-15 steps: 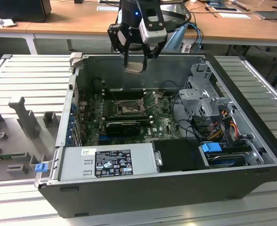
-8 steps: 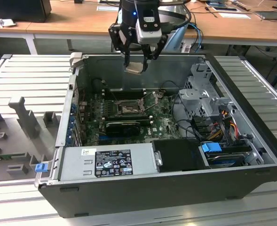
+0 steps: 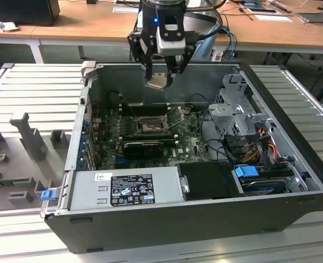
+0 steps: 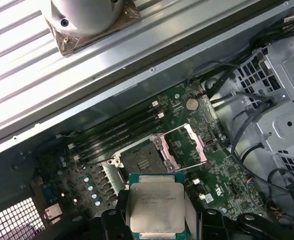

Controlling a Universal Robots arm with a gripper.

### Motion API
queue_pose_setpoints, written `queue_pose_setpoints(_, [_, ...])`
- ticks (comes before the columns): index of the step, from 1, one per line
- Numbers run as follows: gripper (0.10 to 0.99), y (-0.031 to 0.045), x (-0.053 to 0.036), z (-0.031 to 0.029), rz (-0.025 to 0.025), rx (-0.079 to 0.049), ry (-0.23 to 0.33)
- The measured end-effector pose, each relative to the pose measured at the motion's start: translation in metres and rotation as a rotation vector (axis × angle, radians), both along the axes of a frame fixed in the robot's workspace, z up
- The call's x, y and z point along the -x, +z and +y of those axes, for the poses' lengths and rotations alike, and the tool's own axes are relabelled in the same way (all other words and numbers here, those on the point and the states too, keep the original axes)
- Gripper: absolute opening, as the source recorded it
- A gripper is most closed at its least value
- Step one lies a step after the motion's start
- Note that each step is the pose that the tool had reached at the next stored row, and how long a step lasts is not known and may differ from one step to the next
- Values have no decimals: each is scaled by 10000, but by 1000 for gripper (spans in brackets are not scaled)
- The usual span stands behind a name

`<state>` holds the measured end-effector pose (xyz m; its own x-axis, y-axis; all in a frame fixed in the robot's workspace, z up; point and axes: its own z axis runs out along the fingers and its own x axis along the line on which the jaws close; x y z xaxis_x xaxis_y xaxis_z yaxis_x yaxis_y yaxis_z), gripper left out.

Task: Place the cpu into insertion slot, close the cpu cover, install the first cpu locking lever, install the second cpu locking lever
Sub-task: 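Place the cpu into insertion slot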

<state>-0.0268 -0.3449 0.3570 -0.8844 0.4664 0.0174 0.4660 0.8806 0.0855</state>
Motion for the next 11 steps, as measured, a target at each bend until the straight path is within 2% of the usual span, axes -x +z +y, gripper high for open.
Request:
queue_pose_setpoints(4, [525, -4, 0, 0, 1, 7, -749])
queue_pose_setpoints(11, [525, -10, 0, 1, 1, 6, -1470])
